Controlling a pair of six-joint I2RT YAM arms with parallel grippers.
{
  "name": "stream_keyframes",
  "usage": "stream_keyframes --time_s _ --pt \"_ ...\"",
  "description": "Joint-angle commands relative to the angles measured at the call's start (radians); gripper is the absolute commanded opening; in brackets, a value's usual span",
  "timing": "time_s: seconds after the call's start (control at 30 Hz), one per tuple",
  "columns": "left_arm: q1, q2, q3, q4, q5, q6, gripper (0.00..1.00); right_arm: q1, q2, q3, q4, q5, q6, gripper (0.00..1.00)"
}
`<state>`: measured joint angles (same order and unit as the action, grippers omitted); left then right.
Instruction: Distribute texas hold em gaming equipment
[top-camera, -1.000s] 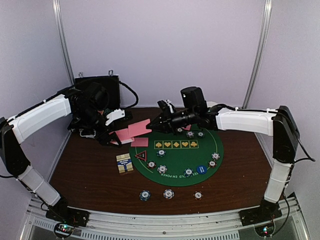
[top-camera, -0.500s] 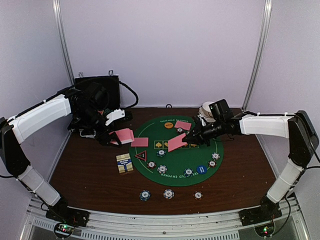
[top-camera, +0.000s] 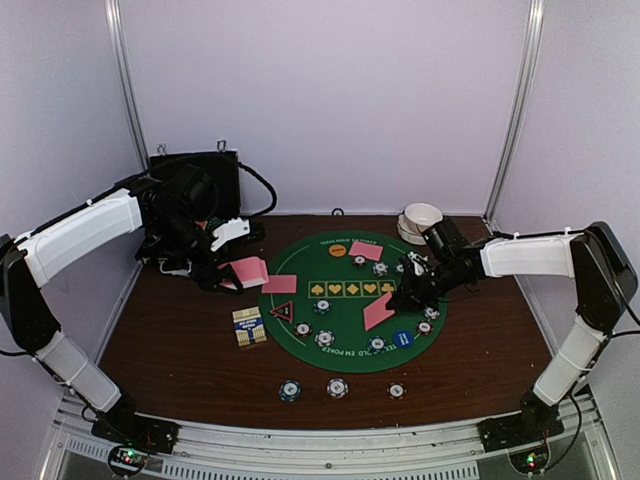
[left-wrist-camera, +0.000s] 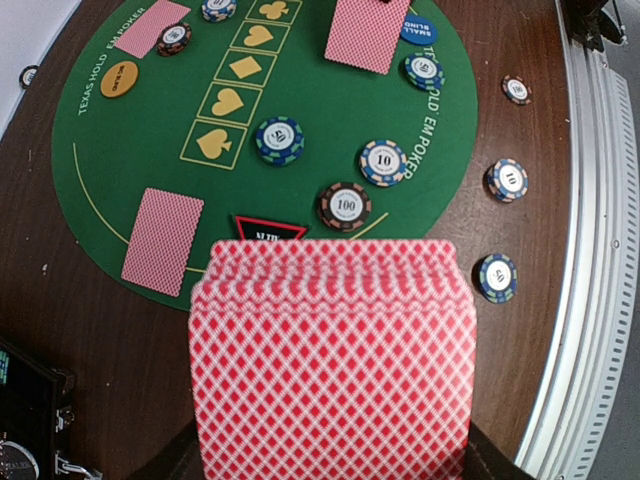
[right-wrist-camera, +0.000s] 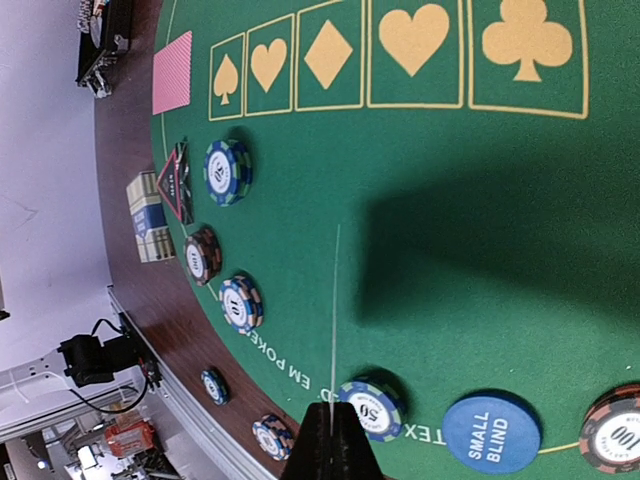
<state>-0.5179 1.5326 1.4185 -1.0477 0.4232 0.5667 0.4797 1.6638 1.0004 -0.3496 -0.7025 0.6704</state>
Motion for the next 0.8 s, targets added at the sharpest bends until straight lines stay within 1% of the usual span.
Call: stream_keyframes --time_s 0.0,0.1,0.23,0.37,0.43,0.5,0.53,0.63,0.77 --pt "0.004 -0.019 0.03 0.02 0.022 0.009 0.1 -0.006 0.011 -0.015 -0.021 0.102 -0.056 0.0" --pt "0.004 -0.021 0.031 0.015 0.024 0.01 0.09 -0.006 0.013 -0.006 -0.057 0.132 -0.076 0.11" --pt "0.004 -0.022 0.03 0.014 0.025 0.009 0.09 -0.006 -0.009 0.018 -0.129 0.191 -0.103 0.3" --pt "0.004 -0.027 0.027 0.014 0.024 0.012 0.08 -0.005 -0.069 0.07 -0.218 0.259 -0.128 0.48" --pt "0.004 -0.027 0.026 0.015 0.024 0.011 0.08 0.0 -0.099 0.101 -0.24 0.267 -0.125 0.54" --pt "0.004 -0.028 0.026 0.015 0.026 0.01 0.08 0.018 -0.117 0.14 -0.253 0.269 -0.12 0.64" --pt "0.003 -0.026 0.026 0.015 0.026 0.01 0.08 0.033 -0.119 0.165 -0.257 0.263 -0.115 0.66" --pt "0.004 -0.025 0.026 0.015 0.026 0.007 0.08 0.093 -0.114 0.218 -0.196 0.204 -0.063 0.73" --pt "0.004 -0.02 0.032 0.015 0.029 0.001 0.08 0.184 -0.072 0.25 0.033 0.084 0.096 0.81"
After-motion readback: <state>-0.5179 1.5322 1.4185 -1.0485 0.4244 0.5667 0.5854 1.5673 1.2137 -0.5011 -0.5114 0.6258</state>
